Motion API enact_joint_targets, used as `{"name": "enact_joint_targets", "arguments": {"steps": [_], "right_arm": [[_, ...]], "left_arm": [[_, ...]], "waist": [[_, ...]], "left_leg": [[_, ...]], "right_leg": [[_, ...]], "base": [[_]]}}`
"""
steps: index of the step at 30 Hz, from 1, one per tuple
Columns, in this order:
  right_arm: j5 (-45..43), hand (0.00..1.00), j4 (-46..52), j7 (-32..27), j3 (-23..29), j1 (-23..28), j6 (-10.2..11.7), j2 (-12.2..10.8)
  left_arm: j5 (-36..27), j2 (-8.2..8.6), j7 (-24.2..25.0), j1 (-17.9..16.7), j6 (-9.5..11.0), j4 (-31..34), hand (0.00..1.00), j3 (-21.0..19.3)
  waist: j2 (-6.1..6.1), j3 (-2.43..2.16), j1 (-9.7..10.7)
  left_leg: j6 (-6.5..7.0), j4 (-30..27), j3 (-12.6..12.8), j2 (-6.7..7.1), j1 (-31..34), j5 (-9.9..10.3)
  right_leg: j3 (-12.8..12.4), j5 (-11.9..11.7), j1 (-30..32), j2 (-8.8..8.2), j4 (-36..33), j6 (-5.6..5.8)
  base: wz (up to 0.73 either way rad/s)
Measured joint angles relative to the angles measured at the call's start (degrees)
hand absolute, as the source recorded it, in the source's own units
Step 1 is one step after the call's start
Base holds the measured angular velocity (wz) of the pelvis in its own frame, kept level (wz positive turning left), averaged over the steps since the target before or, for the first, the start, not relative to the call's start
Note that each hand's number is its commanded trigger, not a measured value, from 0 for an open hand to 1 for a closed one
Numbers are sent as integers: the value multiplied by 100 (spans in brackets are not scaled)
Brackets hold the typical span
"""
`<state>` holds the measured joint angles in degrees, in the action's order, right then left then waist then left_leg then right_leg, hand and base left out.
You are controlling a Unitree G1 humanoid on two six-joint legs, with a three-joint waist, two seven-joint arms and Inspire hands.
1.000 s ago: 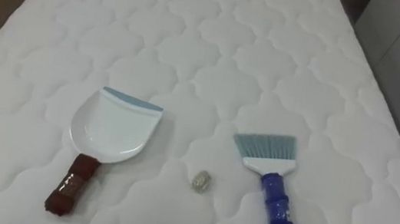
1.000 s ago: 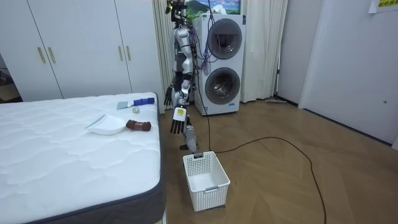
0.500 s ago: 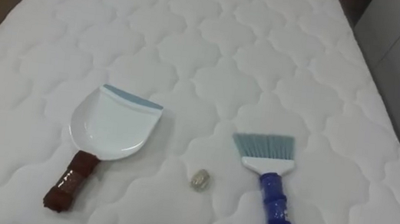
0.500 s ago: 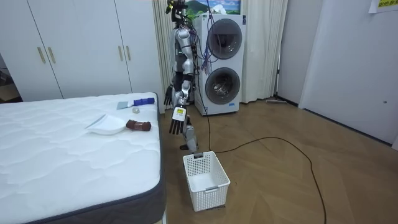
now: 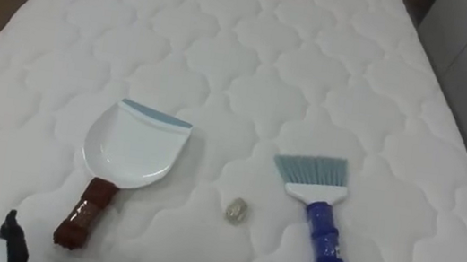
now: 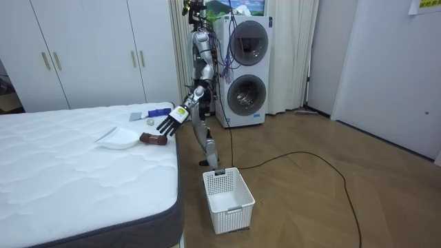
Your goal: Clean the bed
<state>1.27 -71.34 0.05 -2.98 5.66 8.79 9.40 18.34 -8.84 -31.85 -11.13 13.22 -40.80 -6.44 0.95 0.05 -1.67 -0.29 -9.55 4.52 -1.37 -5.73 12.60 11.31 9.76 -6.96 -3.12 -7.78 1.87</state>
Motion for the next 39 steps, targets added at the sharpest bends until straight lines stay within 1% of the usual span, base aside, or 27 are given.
{"name": "enact_joint_targets", "arguments": {"steps": [3, 5, 9, 15, 16, 17, 18, 20, 22, 24, 25, 30, 31, 34, 35, 37, 39], "right_arm": [[-28, 0, 31, 19, -1, -1, 5, 0], [-32, 0, 31, 44, -21, -10, 5, 1], [-27, 0, 31, 206, -24, -12, 5, 6], [74, 0, 29, 359, -23, -22, -2, 25], [74, 0, 33, 382, -26, -34, -1, 22], [74, 0, 33, 382, -26, -36, -1, 22], [77, 0, 33, 381, -26, -59, 0, 24], [102, 0, 28, 380, -32, -82, -1, 25], [104, 0, 26, 377, -39, -88, -1, 23], [99, 0, 25, 374, -38, -146, -5, 22], [100, 0, 24, 373, -40, -163, -8, 23], [108, 0, 21, 379, -87, -204, -21, 25], [111, 0, 5, 380, -87, -210, -21, 23], [189, 0, -55, 378, -147, -274, -19, 25], [239, 0, -88, 378, -182, -299, -19, 26], [274, 0, -123, 378, -253, -351, -18, 27], [283, 0, -183, 373, -260, -409, -17, 26]], "left_arm": [[-2, -21, -147, 40, 118, 146, 0, 85], [-3, -27, -152, 61, 164, 152, 0, 115], [-7, -55, -159, 148, 227, 154, 0, 117], [-18, -138, -256, 356, 241, 213, 0, 126], [-27, -153, -302, 386, 241, 255, 0, 176], [-28, -163, -317, 415, 251, 261, 0, 230], [-29, -167, -333, 490, 312, 260, 0, 321], [-80, -178, -343, 553, 350, 257, 0, 469], [-105, -177, -343, 568, 350, 256, 0, 582], [-261, -180, -342, 619, 349, 255, 0, 665], [-286, -179, -342, 645, 347, 250, 0, 668], [-314, -181, -279, 907, 334, 26, 0, 673], [-314, -181, -258, 913, 332, 4, 0, 672], [-315, -179, -177, 1053, 334, -327, 0, 674], [-329, -180, -122, 1100, 333, -465, 0, 674], [-431, -179, -115, 1107, 333, -515, 0, 678], [-556, -180, -116, 1204, 337, -713, 0, 681]], "waist": [[-10, -1, 11], [-7, 1, 21], [17, 2, 45], [22, 6, 90], [21, 5, 144], [18, -4, 148], [18, -4, 152], [16, -2, 159], [17, -4, 194], [16, -4, 285], [14, -4, 285], [-2, 8, 293], [-2, 9, 295], [-2, 16, 294], [-3, 16, 296], [1, 17, 309], [0, 21, 322]], "left_leg": [[0, 2, 2, 0, -24, -1], [0, 3, 7, 0, -32, -1], [0, 1, 7, 0, 2, -1], [0, -4, -7, 0, 32, -1], [0, -8, -16, 1, 71, -1], [0, -14, -14, 1, 112, -1], [1, -21, -11, 0, 152, -2], [3, -23, -9, 0, 218, -7], [3, -24, 0, 0, 245, -7], [3, -25, 2, 0, 343, -7], [4, -25, 0, 0, 368, -7], [3, -5, -1, -2, 460, -9], [3, -3, -6, -2, 465, -9], [3, 6, -19, -3, 525, -9], [3, 6, -40, -4, 541, -9], [3, 6, -104, -3, 577, -9], [3, 6, -214, -2, 598, -9]], "right_leg": [[-17, 0, -14, 0, 4, 0], [-25, 0, -12, 2, 7, 0], [-25, 0, 9, 2, 7, 0], [-2, 0, 59, 0, 0, -1], [19, 0, 86, -2, -4, 0], [18, 0, 123, -2, -8, -1], [8, -3, 174, -2, -16, -4], [-1, -7, 241, -2, -20, -9], [-14, -7, 281, -2, -22, -8], [-10, -8, 378, -2, -21, -7], [-13, -9, 404, -2, -21, -8], [-45, -9, 524, 1, -4, -8], [-46, -9, 533, 1, -5, -8], [-39, -9, 614, 2, -12, -8], [-17, -9, 639, 2, -18, -8], [-7, -9, 695, 3, -31, -8], [-6, -8, 743, 5, -83, -8]], "base": [[-1], [0], [0], [1], [4], [0], [-3], [-3], [-2], [0], [0], [-4], [-8], [-4], [-4], [-6], [0]]}}
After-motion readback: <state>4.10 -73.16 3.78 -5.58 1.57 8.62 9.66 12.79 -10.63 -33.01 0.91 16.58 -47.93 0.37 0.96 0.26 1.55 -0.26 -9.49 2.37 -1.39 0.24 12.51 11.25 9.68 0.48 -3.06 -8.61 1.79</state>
